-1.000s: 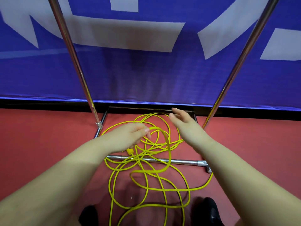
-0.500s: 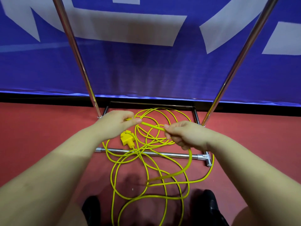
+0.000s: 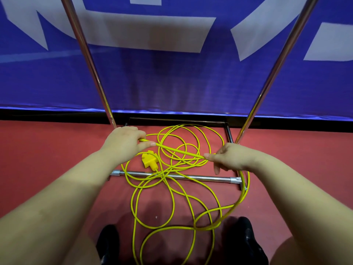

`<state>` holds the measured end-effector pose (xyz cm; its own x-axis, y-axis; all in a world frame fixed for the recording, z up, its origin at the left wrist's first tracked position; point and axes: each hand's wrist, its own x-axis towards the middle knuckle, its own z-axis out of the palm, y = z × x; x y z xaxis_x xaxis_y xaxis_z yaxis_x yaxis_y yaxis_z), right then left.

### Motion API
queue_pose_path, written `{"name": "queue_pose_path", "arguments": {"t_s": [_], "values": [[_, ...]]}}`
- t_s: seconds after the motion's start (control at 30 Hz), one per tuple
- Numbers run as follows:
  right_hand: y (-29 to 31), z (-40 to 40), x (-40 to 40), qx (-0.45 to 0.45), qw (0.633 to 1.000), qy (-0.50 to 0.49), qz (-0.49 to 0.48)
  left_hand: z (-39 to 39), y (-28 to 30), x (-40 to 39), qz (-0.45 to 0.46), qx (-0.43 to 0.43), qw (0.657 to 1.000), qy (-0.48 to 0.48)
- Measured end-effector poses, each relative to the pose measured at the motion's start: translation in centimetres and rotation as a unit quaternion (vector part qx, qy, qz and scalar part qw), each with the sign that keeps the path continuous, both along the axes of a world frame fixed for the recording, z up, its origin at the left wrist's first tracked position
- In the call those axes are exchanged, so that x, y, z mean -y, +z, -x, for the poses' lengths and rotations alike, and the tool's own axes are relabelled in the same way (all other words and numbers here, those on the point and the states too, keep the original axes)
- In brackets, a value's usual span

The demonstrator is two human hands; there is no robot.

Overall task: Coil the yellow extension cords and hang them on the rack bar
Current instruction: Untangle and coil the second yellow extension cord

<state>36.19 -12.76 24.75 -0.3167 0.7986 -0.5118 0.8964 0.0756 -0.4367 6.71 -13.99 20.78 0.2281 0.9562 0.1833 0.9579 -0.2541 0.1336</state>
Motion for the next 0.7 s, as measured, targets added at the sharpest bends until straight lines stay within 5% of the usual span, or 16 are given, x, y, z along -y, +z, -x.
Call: {"name": "queue_pose_path", "arguments": {"t_s": [0.13,0.3,0.47,0.57,0.63,0.7], "values": [[-0.6,0.1,-0.3,0.114,0.991,0.001,-0.076,-0.3,0.6,0.3,-0.036,-0.010,0.999,0.036],[-0.8,0.2,-0.5,0.136,0.968,0.008,-0.209,-2.2,1.2,0.8,0.142,-0.051,0.984,0.092],[-0.2,1.3,-0.3,-0.019,0.975,0.005,-0.220,-4.0,0.9,1.0,0.256,0.207,0.943,0.054],[0.0,2.9,0.3,-0.116,0.972,0.018,-0.203,-6.8,1.6,1.2,0.295,0.366,0.883,-0.006],[-0.1,3.5,0.1,-0.163,0.966,0.014,-0.199,-7.9,1.8,1.1,0.299,0.414,0.859,-0.032],[-0.2,3.7,-0.4,-0.195,0.963,0.007,-0.187,-8.0,1.8,0.7,0.258,0.393,0.882,-0.039]]}}
